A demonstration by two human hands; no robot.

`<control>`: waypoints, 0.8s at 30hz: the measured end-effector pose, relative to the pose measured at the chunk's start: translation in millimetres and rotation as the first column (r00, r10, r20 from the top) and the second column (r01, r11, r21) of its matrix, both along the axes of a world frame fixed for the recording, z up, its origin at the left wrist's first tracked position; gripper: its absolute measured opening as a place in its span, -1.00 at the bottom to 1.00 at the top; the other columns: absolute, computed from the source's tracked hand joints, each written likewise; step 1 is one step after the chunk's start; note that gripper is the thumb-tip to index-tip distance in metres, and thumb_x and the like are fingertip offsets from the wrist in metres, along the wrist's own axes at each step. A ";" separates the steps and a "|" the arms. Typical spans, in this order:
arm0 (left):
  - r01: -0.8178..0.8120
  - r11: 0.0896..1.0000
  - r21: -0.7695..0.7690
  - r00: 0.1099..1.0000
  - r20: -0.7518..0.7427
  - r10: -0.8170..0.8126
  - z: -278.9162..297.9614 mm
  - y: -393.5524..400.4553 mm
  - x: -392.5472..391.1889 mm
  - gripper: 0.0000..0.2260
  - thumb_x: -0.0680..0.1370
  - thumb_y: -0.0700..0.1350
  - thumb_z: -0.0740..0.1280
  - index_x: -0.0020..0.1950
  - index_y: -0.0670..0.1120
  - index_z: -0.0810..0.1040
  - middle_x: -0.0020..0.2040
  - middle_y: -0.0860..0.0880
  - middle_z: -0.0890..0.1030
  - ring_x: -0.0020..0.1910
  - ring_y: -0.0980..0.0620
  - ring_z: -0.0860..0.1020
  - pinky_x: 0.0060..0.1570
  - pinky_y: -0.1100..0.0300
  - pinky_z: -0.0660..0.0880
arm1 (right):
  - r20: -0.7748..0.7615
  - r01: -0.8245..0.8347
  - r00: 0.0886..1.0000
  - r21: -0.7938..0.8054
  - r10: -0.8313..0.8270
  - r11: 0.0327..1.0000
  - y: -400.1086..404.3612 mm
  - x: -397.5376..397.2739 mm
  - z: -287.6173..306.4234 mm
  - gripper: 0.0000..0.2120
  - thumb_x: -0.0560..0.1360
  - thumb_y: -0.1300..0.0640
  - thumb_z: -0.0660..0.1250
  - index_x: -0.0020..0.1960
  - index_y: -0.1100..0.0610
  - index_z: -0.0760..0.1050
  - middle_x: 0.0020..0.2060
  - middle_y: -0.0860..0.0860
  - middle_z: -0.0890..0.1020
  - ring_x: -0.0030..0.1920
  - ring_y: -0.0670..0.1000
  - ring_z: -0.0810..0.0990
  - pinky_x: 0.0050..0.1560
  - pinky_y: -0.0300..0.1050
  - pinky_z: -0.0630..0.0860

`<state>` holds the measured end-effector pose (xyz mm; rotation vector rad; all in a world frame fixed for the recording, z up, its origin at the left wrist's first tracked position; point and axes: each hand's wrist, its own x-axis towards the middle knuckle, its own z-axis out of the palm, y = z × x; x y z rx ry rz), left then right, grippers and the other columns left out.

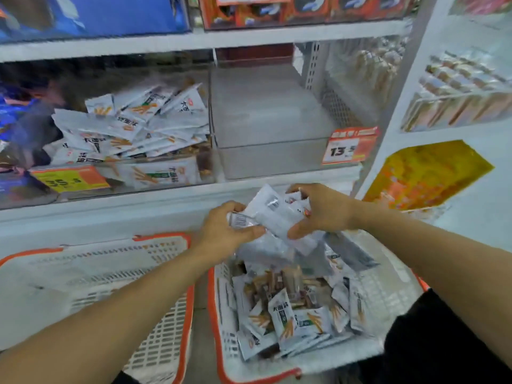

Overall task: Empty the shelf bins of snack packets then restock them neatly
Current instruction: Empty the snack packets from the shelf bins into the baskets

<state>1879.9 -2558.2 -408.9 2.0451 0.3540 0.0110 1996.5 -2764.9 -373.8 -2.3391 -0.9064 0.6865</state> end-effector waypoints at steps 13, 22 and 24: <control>-0.136 0.893 0.429 0.973 0.230 0.038 55.6 65.2 33.6 -0.93 0.58 -0.13 0.37 -0.08 -0.08 0.60 -0.32 0.09 0.56 -0.32 0.16 0.52 -0.26 0.39 0.41 | 0.190 0.053 0.977 0.240 -0.101 0.969 43.3 1.7 16.1 -0.88 0.51 0.18 0.48 0.02 0.19 0.63 -0.14 -0.02 0.68 -0.21 -0.01 0.63 -0.16 -0.31 0.49; -0.239 0.749 0.618 0.961 0.041 0.273 106.5 214.4 40.6 -0.79 0.55 0.01 0.41 0.06 -0.11 0.65 0.09 -0.16 0.67 0.09 -0.15 0.58 0.12 0.09 0.48 | 0.424 -0.191 0.905 0.346 0.028 0.919 179.3 13.2 117.7 -0.88 0.51 0.15 0.46 0.03 0.06 0.59 0.06 -0.02 0.63 -0.01 -0.05 0.63 -0.14 -0.41 0.41; -0.105 0.759 0.643 0.960 -0.133 0.245 102.9 235.6 35.7 -0.60 0.52 0.09 0.45 0.28 -0.08 0.60 0.32 -0.14 0.57 0.25 -0.16 0.52 0.23 0.05 0.45 | 0.481 -0.215 0.871 0.186 0.102 0.959 209.9 24.9 118.4 -0.76 0.51 0.08 0.47 0.16 0.09 0.58 0.15 0.01 0.56 0.13 -0.02 0.56 -0.02 -0.32 0.34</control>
